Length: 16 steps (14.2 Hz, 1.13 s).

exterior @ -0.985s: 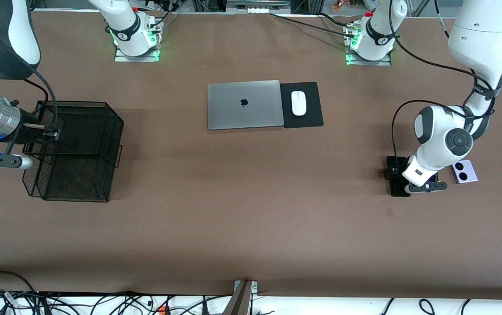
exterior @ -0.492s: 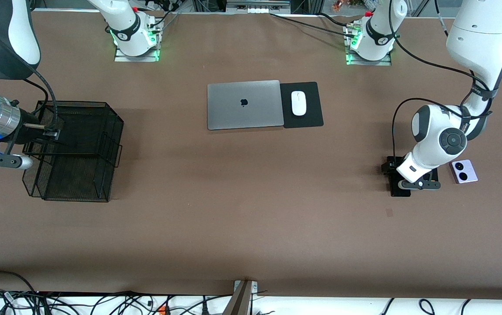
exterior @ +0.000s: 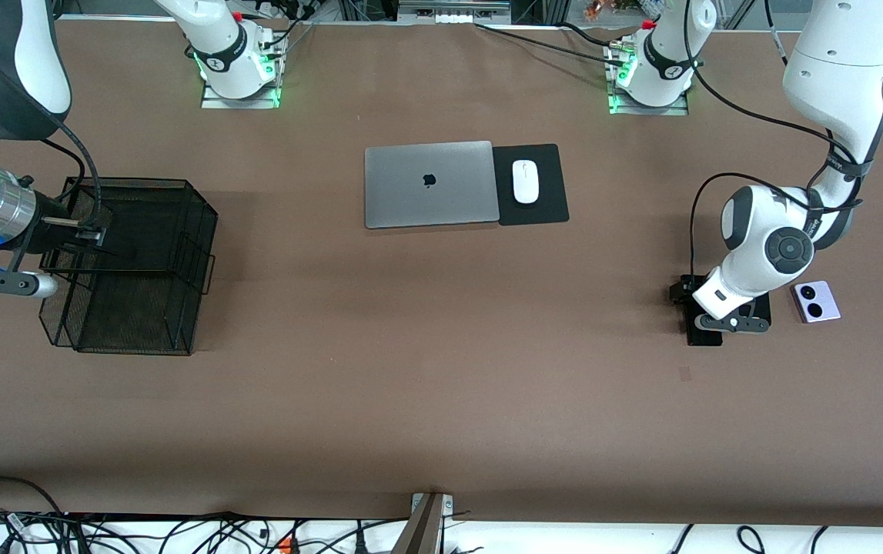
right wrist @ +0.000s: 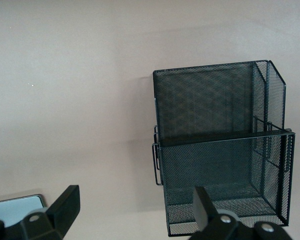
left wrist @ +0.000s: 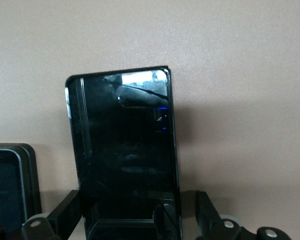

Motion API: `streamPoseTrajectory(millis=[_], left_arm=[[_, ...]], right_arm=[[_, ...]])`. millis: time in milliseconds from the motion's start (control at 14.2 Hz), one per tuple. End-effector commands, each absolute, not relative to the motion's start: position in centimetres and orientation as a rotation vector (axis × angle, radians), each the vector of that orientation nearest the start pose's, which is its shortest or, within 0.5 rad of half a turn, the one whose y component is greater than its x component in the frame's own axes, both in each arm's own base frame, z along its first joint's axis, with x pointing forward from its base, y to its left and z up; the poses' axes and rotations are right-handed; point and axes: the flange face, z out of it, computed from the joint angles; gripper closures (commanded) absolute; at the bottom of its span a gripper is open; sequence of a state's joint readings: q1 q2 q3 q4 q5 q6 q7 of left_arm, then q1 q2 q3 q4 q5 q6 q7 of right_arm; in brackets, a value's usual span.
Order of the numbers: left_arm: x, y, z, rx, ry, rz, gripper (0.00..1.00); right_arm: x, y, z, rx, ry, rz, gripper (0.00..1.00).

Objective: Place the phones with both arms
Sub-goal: 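Close the left gripper on the large black phone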

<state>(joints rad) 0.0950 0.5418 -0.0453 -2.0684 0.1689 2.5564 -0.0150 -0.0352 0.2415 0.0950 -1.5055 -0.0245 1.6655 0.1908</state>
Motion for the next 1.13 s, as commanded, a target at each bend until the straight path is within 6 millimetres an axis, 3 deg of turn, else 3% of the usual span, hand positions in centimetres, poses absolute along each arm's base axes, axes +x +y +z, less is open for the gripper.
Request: streamPoseTrajectory(millis=[0,492,563,774,914,1055], left_arm=[[58.1,2.9,15.2,-3.066,0.152,0.070,0.00],[58.2,3.7,14.1,-3.072,0.128,0.061,0.02],[58.4,3.8,14.1,-3.073,0.123,0.059,0.13],[58.6,4.5,14.3,-3.073,0.104,0.050,0.33],[58.5,4.7,14.3,-3.074,0.099,0.052,0.56],[58.5,4.7,14.3,-3.074,0.090,0.052,0.67]], right_arm=[[62.4,3.1,52.5,-3.140,0.197,0.123,0.00],[62.4,3.1,52.5,-3.140,0.199,0.123,0.00],[62.4,3.1,52.5,-3.140,0.197,0.123,0.00],[62.5,3.0,52.6,-3.140,0.201,0.121,0.00],[62.5,3.1,52.6,-3.140,0.197,0.121,0.00],[62.5,3.1,52.6,-3.140,0.197,0.121,0.00]])
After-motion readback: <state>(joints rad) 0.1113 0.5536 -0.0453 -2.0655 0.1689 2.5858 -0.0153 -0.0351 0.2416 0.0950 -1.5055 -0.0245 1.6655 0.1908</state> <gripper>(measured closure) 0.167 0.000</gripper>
